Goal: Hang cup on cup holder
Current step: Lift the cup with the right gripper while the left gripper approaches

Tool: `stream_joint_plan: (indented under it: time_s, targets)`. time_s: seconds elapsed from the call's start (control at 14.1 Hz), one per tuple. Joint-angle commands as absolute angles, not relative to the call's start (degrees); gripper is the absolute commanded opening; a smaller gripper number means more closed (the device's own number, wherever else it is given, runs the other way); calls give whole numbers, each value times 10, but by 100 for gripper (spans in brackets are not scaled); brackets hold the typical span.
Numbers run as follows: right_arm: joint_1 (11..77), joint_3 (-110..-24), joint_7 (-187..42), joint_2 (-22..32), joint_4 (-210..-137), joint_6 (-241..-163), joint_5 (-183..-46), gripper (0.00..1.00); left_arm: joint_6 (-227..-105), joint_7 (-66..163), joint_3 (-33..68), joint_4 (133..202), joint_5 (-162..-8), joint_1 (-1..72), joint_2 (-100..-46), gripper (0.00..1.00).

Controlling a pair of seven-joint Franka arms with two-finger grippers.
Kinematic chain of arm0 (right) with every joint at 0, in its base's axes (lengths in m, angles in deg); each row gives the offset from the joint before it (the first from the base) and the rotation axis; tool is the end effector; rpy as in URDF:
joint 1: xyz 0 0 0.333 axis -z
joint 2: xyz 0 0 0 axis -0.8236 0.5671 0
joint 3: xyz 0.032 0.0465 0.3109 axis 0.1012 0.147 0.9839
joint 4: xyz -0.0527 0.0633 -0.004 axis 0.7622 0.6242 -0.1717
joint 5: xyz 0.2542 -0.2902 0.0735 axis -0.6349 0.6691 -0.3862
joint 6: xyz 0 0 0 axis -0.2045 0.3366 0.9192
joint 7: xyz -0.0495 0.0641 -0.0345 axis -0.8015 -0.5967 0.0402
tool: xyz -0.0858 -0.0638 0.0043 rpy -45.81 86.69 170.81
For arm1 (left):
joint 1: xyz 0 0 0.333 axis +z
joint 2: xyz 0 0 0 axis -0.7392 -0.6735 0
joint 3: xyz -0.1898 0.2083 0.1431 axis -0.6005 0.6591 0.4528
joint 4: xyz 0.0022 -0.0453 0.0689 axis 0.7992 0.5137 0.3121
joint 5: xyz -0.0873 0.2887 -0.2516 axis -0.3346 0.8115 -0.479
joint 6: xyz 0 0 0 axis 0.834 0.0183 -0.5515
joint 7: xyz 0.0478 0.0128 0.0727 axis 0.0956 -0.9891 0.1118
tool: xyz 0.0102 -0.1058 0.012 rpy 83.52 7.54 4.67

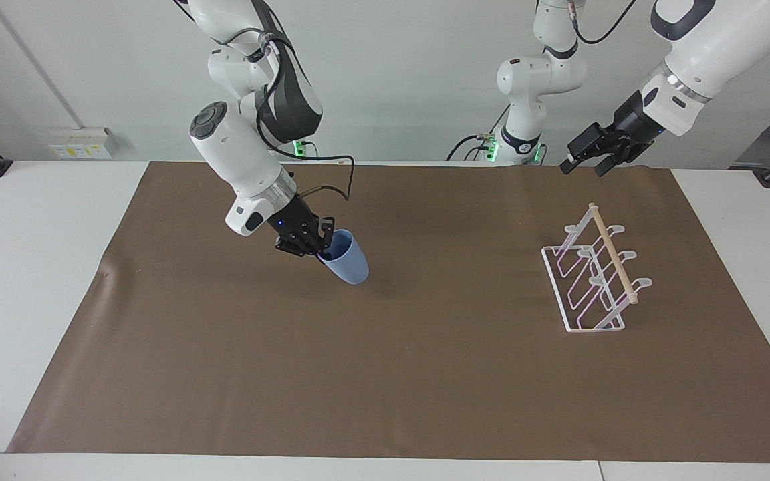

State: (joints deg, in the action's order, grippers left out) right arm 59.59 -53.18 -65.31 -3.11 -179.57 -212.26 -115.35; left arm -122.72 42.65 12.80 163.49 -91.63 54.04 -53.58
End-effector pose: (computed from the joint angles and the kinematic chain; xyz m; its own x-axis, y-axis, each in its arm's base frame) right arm 0.5798 0.1844 0.4563 0.9940 -0.0273 0.1063 0.0298 -0.8648 -0.5012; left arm 0.5077 -0.0689 0.6113 0.9205 0.3386 -0.1951 0.3908 -0.7925 0.4683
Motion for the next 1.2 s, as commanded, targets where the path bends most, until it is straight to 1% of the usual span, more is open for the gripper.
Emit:
stream_joint_plan:
  time_s: [0.0, 0.21, 0.42, 0.5, 0.71, 0.99, 1.13]
  targets:
    - [605, -508, -652, -45, -1793, -2112, -1224, 0, -1299, 339, 126, 1719, -1001, 544, -482, 100]
    - [605, -492, -650, -53, -1792, -2113, -1275, 0, -1352, 216, 121, 1727, -1065, 534, -480, 100]
    - [605, -478, -648, -56, -1788, -2113, -1383, 0, -1377, 79, 117, 1734, -1094, 533, -480, 100]
    - [604, -472, -648, -57, -1787, -2114, -1399, 0, -1387, 45, 117, 1745, -1114, 525, -480, 100]
    - [604, -448, -632, -59, -1779, -2119, -1407, 0, -1400, -20, 117, 1756, -1157, 500, -500, 100]
    - [604, -419, -603, -58, -1756, -2127, -1436, 0, -1384, -65, 117, 1770, -1169, 488, -505, 100]
    - [604, -405, -602, -61, -1756, -2148, -1457, 0, -1375, -104, 117, 1771, -1168, 472, -503, 100]
